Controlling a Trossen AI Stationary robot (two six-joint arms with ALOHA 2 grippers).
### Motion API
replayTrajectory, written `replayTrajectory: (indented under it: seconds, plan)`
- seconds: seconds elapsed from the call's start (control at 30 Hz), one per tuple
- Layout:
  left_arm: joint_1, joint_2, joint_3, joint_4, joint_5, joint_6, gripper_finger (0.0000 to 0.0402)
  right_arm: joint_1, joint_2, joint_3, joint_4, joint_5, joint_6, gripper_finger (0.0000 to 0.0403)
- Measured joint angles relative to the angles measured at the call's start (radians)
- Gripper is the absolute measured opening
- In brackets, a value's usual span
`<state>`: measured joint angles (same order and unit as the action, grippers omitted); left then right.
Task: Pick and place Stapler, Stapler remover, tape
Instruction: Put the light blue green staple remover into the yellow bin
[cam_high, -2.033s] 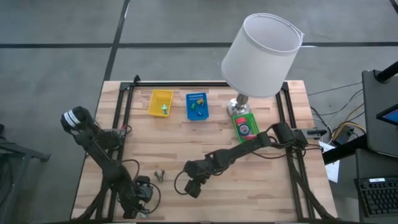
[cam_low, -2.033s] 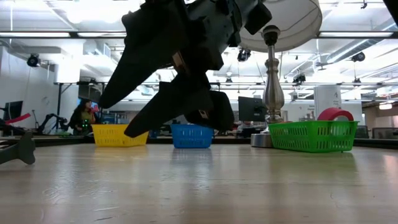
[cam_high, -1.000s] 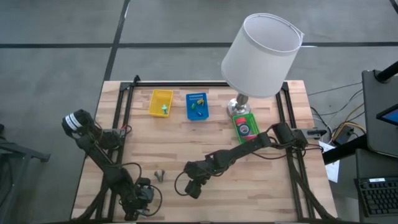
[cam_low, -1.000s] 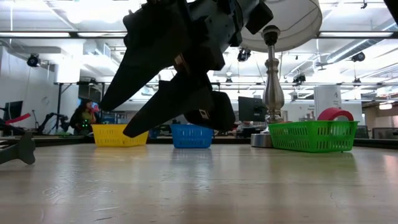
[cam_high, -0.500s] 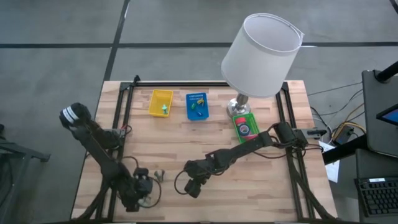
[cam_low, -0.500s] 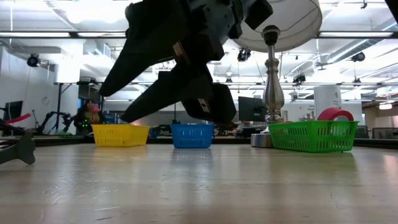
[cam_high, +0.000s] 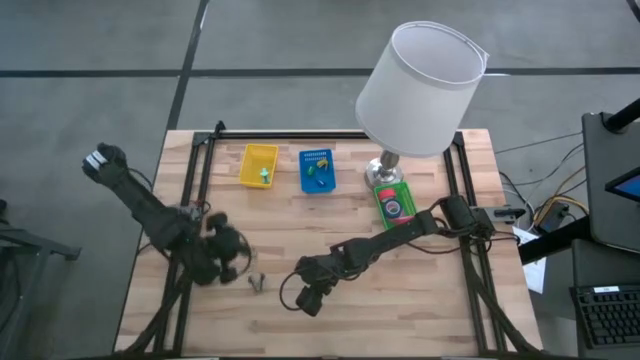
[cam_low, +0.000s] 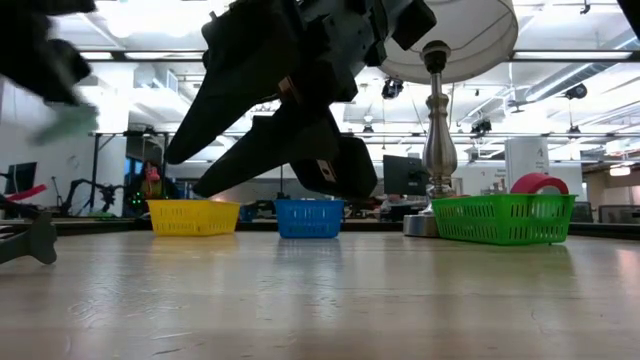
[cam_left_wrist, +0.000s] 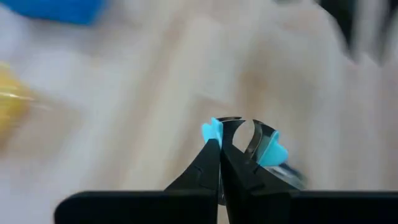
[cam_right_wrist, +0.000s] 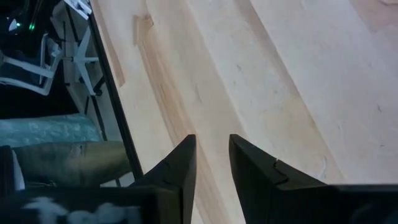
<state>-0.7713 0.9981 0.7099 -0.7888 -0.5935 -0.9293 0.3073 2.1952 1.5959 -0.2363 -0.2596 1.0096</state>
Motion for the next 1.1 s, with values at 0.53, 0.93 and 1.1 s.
replayTrajectory:
  seconds: [0.53, 0.93, 1.1]
  plan:
    - [0.809, -0.209, 0.000, -0.012, -0.118, 0.285, 0.0007, -0.020, 0.000, 0.000, 0.001, 0.084, -0.031, 0.0086]
    - [1.427, -0.050, -0.043, 0.377, 0.400, 0.511, 0.0009, -0.072, 0.000, 0.000, 0.001, 0.026, -0.105, 0.0065]
    - [1.518, 0.077, -0.057, 0.386, 0.455, 0.487, 0.0009, -0.090, 0.000, 0.000, 0.000, -0.007, -0.144, 0.0064]
